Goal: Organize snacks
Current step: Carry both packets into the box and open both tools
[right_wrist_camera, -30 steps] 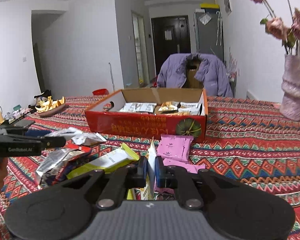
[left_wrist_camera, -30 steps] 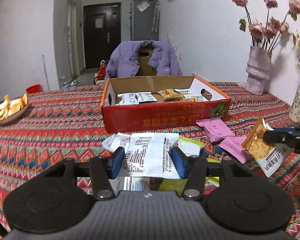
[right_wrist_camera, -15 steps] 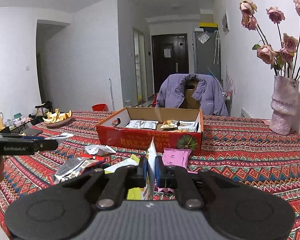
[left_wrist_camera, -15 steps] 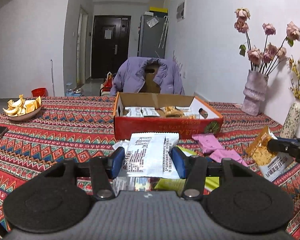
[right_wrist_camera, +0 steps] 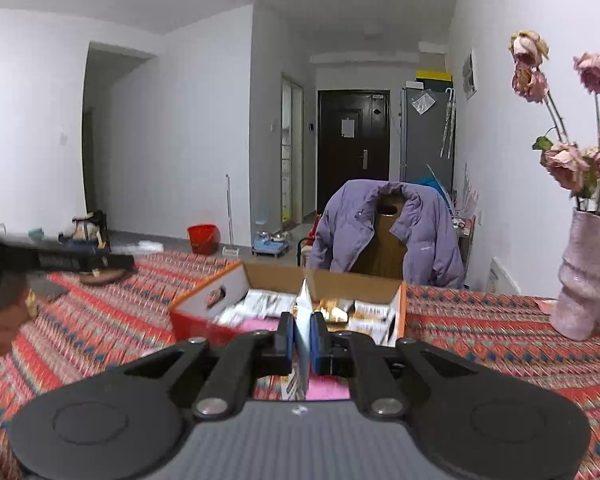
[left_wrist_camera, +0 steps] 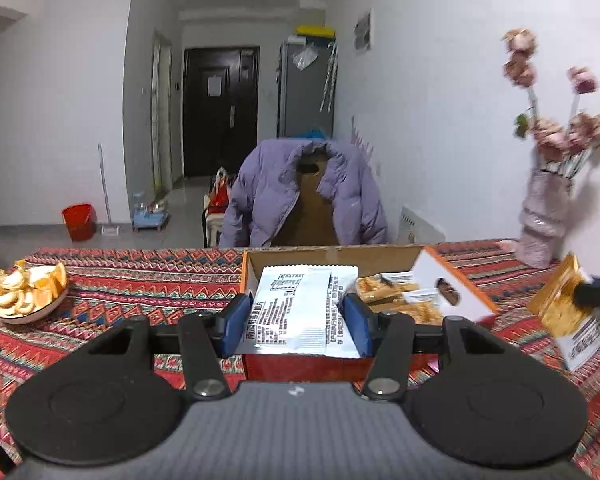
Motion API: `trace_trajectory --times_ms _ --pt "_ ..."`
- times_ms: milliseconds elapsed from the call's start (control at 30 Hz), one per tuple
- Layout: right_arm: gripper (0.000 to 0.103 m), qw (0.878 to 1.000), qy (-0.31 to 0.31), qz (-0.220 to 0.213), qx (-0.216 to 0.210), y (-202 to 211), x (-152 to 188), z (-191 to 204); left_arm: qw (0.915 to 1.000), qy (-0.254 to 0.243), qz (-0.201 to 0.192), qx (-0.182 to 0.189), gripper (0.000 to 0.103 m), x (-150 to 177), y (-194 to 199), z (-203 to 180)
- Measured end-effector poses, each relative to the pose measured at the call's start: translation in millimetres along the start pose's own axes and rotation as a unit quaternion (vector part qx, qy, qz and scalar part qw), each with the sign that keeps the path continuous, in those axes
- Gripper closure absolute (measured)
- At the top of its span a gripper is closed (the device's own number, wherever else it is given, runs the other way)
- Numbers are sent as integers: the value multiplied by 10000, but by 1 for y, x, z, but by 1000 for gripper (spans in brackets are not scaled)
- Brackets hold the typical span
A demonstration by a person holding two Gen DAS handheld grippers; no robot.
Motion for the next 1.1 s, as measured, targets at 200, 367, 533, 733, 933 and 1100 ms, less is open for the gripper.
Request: trace_trajectory --times_ms 200,367,533,733,933,1100 --pt "95 9967 -730 317 -129 -90 -34 -45 9991 193 366 -135 50 -28 -79 10" --pt "95 9904 -1214 656 -43 -154 -28 -70 9971 221 618 -373 50 -25 -130 15" --pt "95 9867 -1358 890 -24 -193 -15 -72 9961 204 757 -402 49 -19 -159 14" --pt "90 9871 -1134 1104 232 -222 -6 -70 9948 26 914 -438 37 -6 -177 13" --pt "58 9894 -776 1069 598 -209 -10 -72 9967 -63 748 -312 23 -8 -152 16" --pt "49 9923 -359 1036 570 -178 -22 -61 9985 -81 490 -249 21 -20 -112 20"
Point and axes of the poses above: each gripper's, at about its wrist camera, not at the fingertips, and y roughly against the way its jaws point, z to its left, x to its underside, the point moved 9 cm from there along -y, roughly the way its jaws point, and after that the axes turned 13 degrees about z, right-handed, at the moved point
